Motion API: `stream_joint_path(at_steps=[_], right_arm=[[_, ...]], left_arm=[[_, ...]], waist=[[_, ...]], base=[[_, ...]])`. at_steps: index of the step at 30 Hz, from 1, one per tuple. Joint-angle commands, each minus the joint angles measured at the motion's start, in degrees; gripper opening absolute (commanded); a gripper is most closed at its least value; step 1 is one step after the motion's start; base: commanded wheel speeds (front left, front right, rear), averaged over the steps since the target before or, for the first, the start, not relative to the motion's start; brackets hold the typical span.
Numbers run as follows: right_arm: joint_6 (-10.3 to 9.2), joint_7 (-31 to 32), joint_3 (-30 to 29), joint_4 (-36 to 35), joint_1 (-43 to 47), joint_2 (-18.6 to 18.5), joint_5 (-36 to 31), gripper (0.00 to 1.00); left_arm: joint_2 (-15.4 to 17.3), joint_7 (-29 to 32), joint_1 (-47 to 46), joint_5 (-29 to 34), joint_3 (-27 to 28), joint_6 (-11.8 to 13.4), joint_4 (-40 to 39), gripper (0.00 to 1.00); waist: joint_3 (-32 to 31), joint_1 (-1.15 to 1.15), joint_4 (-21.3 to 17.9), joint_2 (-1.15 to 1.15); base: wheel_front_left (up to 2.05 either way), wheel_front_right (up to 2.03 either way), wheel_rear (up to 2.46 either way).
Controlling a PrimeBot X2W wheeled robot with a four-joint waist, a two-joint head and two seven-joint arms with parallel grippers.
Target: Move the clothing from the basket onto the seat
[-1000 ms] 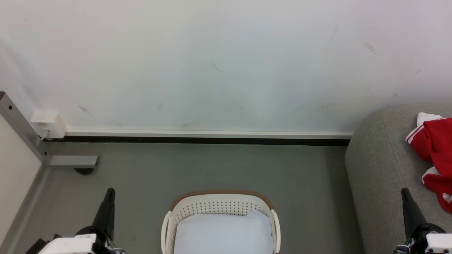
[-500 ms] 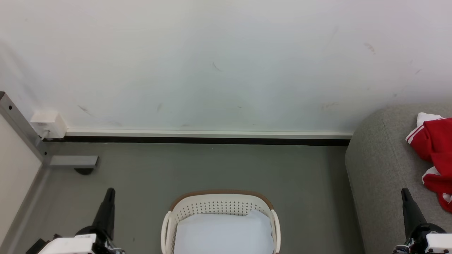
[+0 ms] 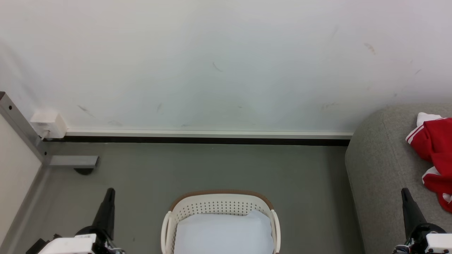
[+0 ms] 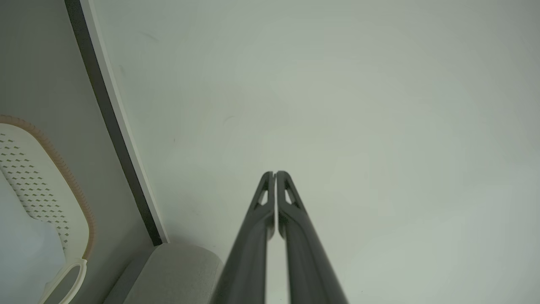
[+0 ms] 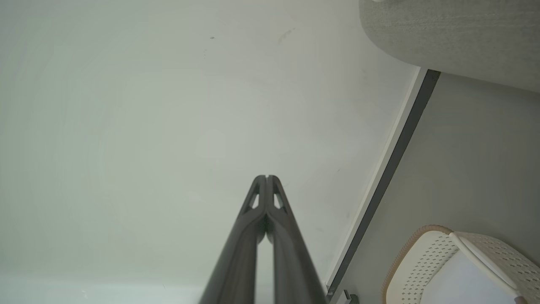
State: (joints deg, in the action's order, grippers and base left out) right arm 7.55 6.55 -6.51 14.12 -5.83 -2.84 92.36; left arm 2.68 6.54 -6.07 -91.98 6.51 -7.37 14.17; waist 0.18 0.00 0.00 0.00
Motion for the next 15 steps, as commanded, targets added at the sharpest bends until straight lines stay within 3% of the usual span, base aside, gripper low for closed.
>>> stream_joint_path(at_steps=[1,15], right_arm=[[-0.12,0.1,-0.2,-0.3,-0.7,0.0,0.1,0.0],[-0.12,0.1,-0.2,-0.3,-0.7,0.0,0.1,0.0]], left_arm=[[0.4,0.2,-0.4,-0.8,0.1,-0.3,-0.2,0.0],[0.4,0.2,-0.4,-0.8,0.1,-0.3,-0.2,0.0]], waist=[[0.0,0.0,0.0,0.0],[0.0,0.0,0.0,0.0]], base=[[0.0,0.0,0.0],[0.0,0.0,0.0]])
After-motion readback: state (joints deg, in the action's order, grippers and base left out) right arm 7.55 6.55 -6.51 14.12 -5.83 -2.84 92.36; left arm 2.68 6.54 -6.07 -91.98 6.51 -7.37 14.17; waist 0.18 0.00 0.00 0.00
